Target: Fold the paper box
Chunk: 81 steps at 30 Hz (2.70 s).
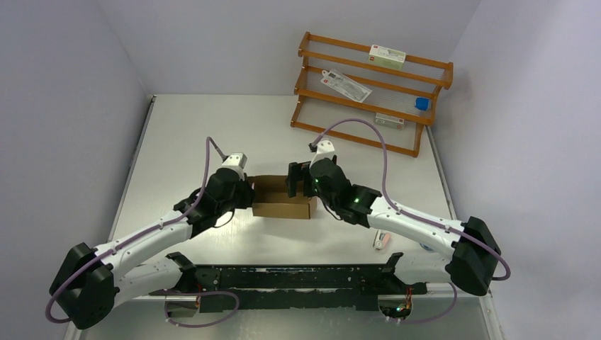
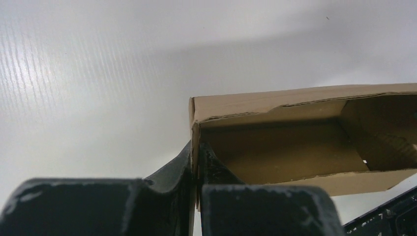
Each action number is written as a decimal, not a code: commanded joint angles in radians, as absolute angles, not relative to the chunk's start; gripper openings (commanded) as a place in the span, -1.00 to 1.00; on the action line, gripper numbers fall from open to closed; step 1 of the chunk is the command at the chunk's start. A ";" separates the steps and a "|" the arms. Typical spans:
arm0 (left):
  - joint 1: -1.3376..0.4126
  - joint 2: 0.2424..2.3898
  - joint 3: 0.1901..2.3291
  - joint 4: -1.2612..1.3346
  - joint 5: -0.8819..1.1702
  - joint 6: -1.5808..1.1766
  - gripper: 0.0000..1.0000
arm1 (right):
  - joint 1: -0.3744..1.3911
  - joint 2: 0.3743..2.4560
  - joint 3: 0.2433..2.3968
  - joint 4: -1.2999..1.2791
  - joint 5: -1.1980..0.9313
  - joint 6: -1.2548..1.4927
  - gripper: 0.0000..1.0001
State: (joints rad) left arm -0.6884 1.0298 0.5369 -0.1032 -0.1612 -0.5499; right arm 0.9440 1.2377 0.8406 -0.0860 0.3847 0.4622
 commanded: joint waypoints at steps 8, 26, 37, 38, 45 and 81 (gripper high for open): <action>-0.779 1.058 0.537 -0.042 -0.392 -0.569 -0.86 | 0.948 1.127 0.864 -0.109 0.292 0.432 1.00; -0.799 1.098 0.508 0.253 -0.633 -0.476 -0.88 | 0.867 1.223 1.018 -0.118 0.297 0.264 0.87; -0.804 1.102 0.414 0.350 -0.594 -0.420 -0.82 | 0.770 1.272 1.018 -0.020 0.212 0.202 0.86; -0.804 1.112 0.430 0.331 -0.589 -0.421 -0.83 | 0.728 1.273 1.012 -0.010 0.177 0.185 0.84; -0.802 1.169 0.571 0.166 -0.561 -0.392 -0.84 | 0.516 1.317 0.924 0.123 -0.170 0.060 0.70; -0.721 1.341 0.835 -0.067 -0.337 -0.266 -0.86 | 0.437 1.500 0.756 0.387 -0.229 -0.197 -0.30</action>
State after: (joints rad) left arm -0.7288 1.3270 0.7944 -0.0544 -0.3698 -0.2794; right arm 0.4442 1.4887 0.7601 0.3347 -0.2108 -0.1799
